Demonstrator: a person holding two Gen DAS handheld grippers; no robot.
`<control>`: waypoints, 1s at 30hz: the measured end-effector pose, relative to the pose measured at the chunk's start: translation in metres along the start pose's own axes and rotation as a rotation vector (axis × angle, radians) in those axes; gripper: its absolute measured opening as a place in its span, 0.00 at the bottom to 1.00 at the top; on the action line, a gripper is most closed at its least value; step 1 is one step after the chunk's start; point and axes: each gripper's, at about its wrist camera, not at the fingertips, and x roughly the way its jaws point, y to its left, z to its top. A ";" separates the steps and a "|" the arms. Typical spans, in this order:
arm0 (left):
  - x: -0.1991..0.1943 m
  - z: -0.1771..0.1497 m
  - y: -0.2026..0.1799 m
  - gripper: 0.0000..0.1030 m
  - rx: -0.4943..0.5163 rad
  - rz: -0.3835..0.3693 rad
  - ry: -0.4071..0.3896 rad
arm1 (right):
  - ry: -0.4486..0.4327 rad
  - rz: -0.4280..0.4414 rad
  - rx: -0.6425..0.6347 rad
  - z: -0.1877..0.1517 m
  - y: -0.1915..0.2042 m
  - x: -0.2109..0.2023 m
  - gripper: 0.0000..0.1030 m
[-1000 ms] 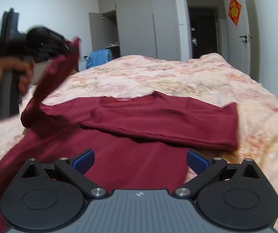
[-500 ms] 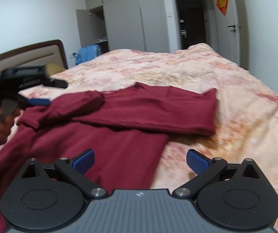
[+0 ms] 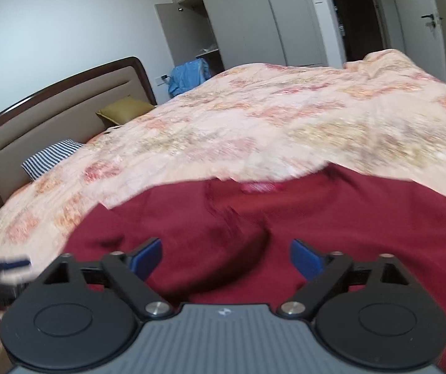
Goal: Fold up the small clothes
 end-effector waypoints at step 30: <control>0.008 -0.009 0.006 0.99 -0.029 -0.031 0.012 | 0.003 -0.089 0.149 -0.065 -0.006 -0.087 0.60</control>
